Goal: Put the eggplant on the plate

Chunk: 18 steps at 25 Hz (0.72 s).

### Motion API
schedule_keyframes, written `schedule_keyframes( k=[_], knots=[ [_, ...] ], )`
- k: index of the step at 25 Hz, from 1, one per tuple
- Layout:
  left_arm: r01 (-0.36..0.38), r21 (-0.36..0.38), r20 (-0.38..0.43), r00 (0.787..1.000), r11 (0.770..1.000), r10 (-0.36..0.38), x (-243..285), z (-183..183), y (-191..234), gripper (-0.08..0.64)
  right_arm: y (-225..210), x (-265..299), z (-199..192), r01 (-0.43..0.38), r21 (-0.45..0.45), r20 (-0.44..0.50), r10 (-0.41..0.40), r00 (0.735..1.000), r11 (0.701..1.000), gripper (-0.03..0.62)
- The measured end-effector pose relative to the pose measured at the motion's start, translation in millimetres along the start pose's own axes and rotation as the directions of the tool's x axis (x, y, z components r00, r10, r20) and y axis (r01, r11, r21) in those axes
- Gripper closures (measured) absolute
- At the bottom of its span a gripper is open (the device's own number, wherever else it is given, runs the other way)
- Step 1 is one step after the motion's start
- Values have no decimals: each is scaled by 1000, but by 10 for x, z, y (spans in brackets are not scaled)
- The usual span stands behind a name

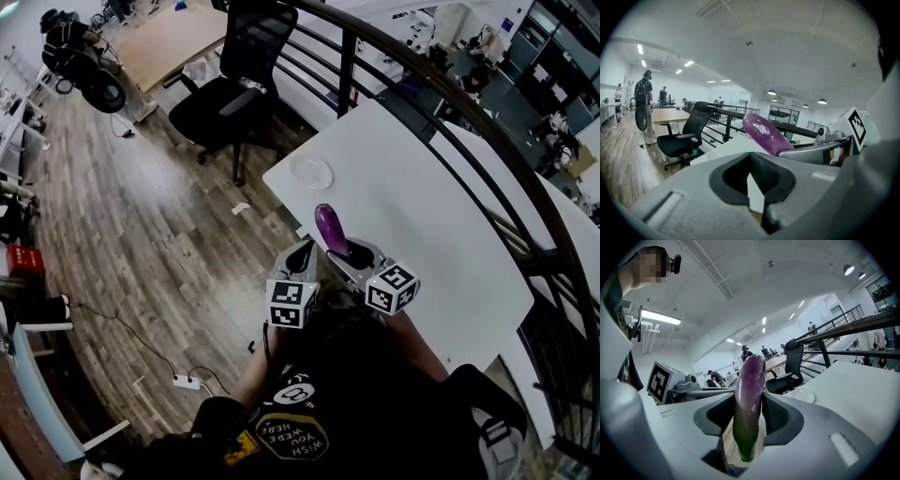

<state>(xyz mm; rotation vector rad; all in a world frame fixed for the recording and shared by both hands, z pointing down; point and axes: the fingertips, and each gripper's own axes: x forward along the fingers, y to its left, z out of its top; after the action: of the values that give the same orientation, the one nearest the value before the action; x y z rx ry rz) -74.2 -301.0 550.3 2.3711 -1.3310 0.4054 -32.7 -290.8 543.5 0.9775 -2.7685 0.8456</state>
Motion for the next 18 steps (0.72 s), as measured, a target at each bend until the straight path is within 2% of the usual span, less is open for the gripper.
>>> schedule_keyframes(
  k=[4, 9, 15, 18],
  knots=[
    [2, -18, -9, 1000, 1000, -3, 194, 129, 252, 555, -185, 197, 87, 31, 6, -20, -31, 999, 1000, 413],
    [4, -7, -39, 999, 1000, -5, 386, 207, 632, 555, -344, 463, 131, 71, 0, -66, -71, 995, 997, 413],
    [53, -16, -22, 998, 998, -54, 583, 394, 1115, 555, -490, 916, 269, 121, 5, -75, -120, 990, 993, 413],
    [77, -37, -41, 996, 996, -78, 724, 382, 1309, 555, -644, 1106, 315, 164, 6, -91, -163, 982, 986, 413]
  ],
)
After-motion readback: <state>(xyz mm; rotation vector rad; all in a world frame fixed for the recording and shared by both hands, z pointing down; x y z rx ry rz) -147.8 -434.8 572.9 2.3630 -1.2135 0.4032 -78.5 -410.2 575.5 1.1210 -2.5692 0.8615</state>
